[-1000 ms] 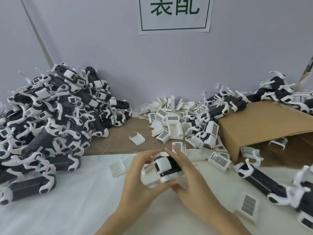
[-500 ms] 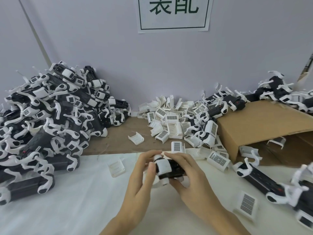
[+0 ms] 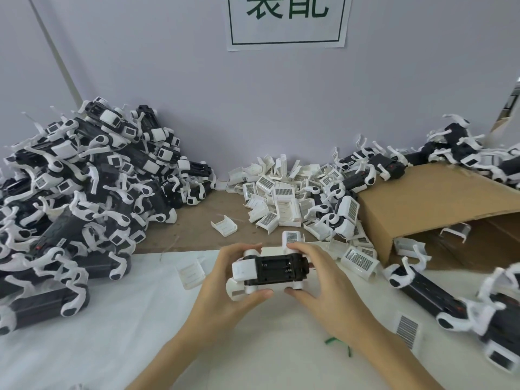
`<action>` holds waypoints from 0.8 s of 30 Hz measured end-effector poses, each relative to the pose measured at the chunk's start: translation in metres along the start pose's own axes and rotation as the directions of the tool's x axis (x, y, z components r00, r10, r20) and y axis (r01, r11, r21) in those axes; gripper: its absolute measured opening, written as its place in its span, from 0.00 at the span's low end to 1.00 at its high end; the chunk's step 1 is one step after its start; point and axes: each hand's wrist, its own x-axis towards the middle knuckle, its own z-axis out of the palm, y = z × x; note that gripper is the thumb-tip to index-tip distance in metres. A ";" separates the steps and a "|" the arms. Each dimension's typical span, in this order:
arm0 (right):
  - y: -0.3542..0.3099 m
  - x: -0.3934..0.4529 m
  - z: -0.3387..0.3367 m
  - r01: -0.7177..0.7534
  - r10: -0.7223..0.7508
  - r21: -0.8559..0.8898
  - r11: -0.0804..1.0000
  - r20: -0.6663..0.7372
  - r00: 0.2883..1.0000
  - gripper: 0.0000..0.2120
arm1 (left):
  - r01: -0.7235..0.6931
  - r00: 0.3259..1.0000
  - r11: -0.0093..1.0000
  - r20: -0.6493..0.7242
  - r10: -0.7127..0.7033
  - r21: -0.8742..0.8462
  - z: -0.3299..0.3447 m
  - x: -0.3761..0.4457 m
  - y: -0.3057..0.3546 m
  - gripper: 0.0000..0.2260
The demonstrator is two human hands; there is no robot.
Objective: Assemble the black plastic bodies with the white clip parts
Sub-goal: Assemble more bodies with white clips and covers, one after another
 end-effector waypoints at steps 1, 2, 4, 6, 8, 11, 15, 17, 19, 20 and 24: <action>0.001 0.000 0.000 0.008 -0.008 -0.005 1.000 -0.007 1.000 0.36 | -0.009 1.000 1.000 -0.001 0.009 0.002 0.000 0.000 -0.001 0.30; 0.002 0.001 0.000 0.018 -0.018 -0.008 1.000 -0.013 1.000 0.36 | -0.016 1.000 1.000 -0.004 0.016 0.001 0.000 0.000 -0.001 0.30; 0.002 0.001 0.000 0.041 -0.041 -0.018 0.999 -0.020 0.999 0.36 | -0.023 1.000 1.000 -0.007 0.023 0.000 -0.001 0.000 -0.001 0.30; 0.001 0.002 0.001 0.056 -0.057 -0.019 0.998 -0.030 0.998 0.36 | -0.034 0.999 0.999 -0.009 0.034 -0.001 -0.003 0.000 0.000 0.30; -0.002 0.002 0.000 0.050 -0.050 0.001 0.999 -0.048 0.998 0.38 | -0.043 0.999 0.999 -0.015 0.043 0.001 -0.004 0.001 0.002 0.30; -0.005 0.002 -0.002 0.044 -0.041 0.041 0.998 -0.070 0.997 0.37 | -0.045 0.998 0.999 -0.034 0.046 0.016 -0.006 0.001 0.003 0.31; -0.012 0.002 -0.003 0.042 -0.039 0.063 0.997 -0.051 0.998 0.35 | -0.050 0.998 0.996 -0.042 0.053 0.072 -0.010 0.001 0.001 0.30; -0.014 0.002 -0.004 -0.005 0.006 0.122 0.992 -0.009 1.000 0.34 | -0.052 0.993 0.994 -0.103 0.062 0.099 -0.012 0.001 0.001 0.27; -0.018 0.002 -0.004 -0.091 0.076 0.256 0.963 0.065 0.995 0.31 | -0.012 0.987 0.999 -0.160 0.018 0.039 -0.013 0.001 0.002 0.23; -0.020 0.002 -0.003 -0.124 0.099 0.331 0.935 0.092 0.991 0.29 | 0.027 0.987 0.999 -0.161 -0.031 -0.025 -0.013 0.001 0.003 0.22; -0.028 0.004 0.002 -0.192 0.176 0.501 0.844 0.078 0.981 0.24 | 0.174 0.977 0.950 -0.076 -0.199 -0.258 -0.007 0.002 0.007 0.18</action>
